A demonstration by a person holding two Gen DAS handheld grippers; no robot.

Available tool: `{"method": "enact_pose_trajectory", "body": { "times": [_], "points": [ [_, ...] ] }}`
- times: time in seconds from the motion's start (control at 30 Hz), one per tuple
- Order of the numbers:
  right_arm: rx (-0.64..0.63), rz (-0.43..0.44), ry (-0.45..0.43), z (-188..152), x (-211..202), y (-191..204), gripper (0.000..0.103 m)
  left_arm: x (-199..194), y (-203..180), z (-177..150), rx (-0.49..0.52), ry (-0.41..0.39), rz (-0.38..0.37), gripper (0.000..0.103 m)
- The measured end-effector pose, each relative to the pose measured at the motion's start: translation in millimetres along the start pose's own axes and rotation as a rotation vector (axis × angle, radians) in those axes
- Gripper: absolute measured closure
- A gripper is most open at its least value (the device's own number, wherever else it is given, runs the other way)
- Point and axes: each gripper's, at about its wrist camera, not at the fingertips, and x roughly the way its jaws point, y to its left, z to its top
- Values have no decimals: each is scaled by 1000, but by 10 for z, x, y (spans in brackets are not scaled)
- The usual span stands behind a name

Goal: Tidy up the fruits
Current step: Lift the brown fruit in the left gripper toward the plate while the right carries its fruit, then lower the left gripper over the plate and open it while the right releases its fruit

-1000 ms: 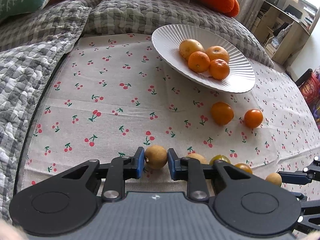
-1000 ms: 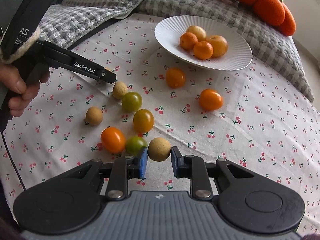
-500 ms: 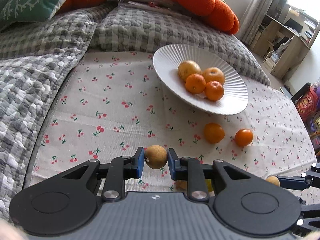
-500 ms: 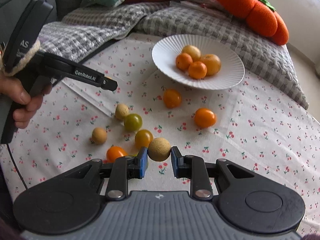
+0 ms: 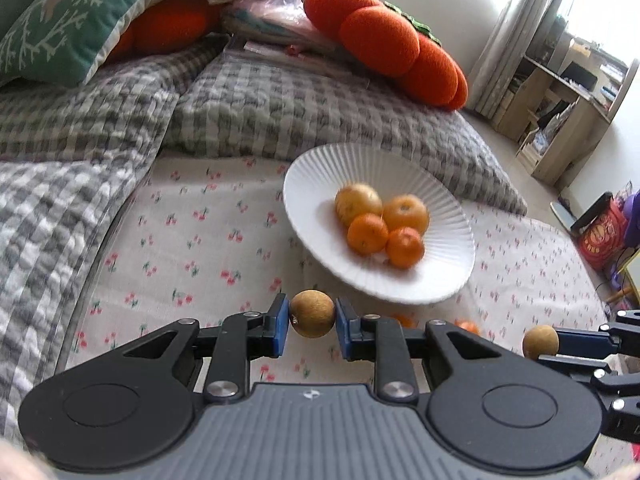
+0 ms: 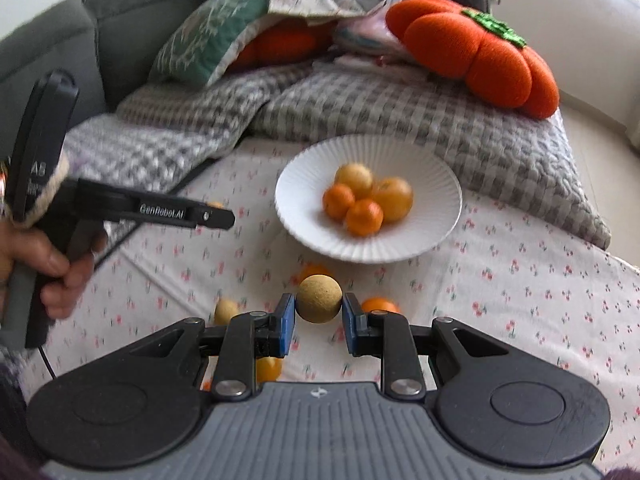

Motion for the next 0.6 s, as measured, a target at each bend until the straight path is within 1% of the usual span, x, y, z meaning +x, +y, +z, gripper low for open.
{"method": "enact_pose_trajectory", "body": {
  "times": [0.13, 0.2, 0.27, 0.43, 0.6],
  "points": [
    [48, -4, -14, 120, 114, -197, 80, 47, -28, 195, -9, -33, -6, 85],
    [61, -17, -5, 166, 202, -289, 80, 91, -54, 287, -11, -48, -17, 85],
    [98, -10, 8, 205, 277, -414, 80, 141, -90, 345, -7, -55, -25, 85],
    [164, -14, 13, 339, 487, -703, 80, 353, -190, 491, -1, -38, -48, 85],
    [188, -8, 6, 447, 683, -831, 80, 619, -234, 654, -2, -19, -64, 85]
  ]
}}
